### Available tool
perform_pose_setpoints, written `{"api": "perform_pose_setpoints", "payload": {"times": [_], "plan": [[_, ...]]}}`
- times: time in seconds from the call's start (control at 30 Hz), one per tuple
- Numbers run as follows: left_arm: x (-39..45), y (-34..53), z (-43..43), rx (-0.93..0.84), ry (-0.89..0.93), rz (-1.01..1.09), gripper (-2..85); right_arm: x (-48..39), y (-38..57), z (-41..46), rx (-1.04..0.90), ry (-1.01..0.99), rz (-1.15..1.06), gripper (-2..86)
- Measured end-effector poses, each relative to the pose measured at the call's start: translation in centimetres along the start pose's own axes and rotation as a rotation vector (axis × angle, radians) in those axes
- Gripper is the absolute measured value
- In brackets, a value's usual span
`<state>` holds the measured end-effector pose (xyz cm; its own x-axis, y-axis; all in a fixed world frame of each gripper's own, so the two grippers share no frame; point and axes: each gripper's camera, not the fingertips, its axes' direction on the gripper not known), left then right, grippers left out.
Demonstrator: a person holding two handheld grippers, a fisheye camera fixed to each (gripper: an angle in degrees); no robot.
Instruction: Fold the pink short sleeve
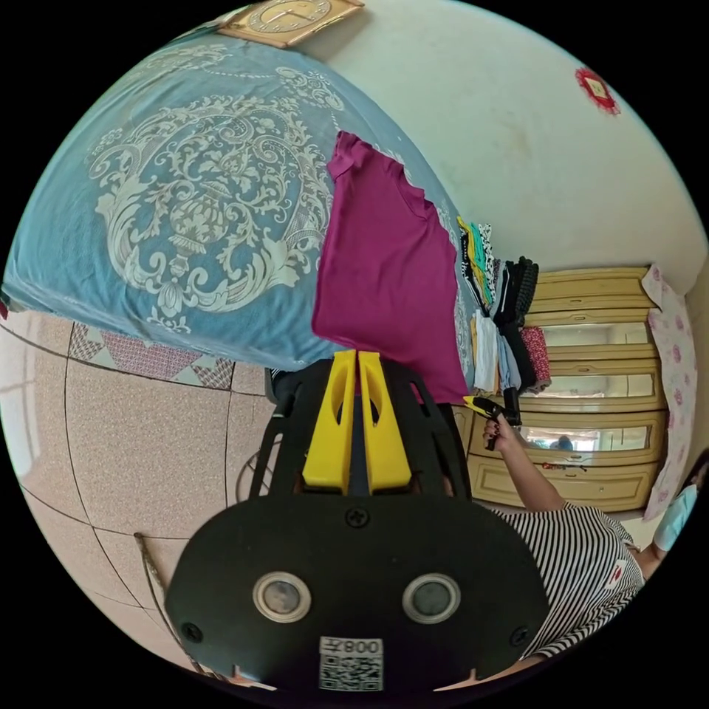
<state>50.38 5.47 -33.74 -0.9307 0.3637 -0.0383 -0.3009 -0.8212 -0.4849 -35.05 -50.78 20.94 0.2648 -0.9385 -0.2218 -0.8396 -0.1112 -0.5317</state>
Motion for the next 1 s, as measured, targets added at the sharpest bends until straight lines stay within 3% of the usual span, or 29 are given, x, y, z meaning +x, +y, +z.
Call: {"api": "perform_pose_setpoints", "payload": {"times": [0.27,0.53,0.83,1.0], "plan": [[0.0,-1.9,-1.8,0.050,0.030,0.030,0.4,-0.2,-1.9,-3.1,0.040,-0.032,-0.043,1.3],[-2.6,-1.4,1.0,-0.020,-0.005,-0.065,1.1,2.6,-3.4,-2.3,0.019,-0.063,0.031,1.6],[-4.8,-2.8,-1.5,0.121,0.039,-0.131,3.1,7.0,-3.9,-2.7,0.068,-0.188,0.152,2.5],[-3.9,-8.1,-1.8,0.151,0.072,-0.079,4.7,7.1,-5.1,-5.1,0.192,-0.213,0.186,3.4]]}}
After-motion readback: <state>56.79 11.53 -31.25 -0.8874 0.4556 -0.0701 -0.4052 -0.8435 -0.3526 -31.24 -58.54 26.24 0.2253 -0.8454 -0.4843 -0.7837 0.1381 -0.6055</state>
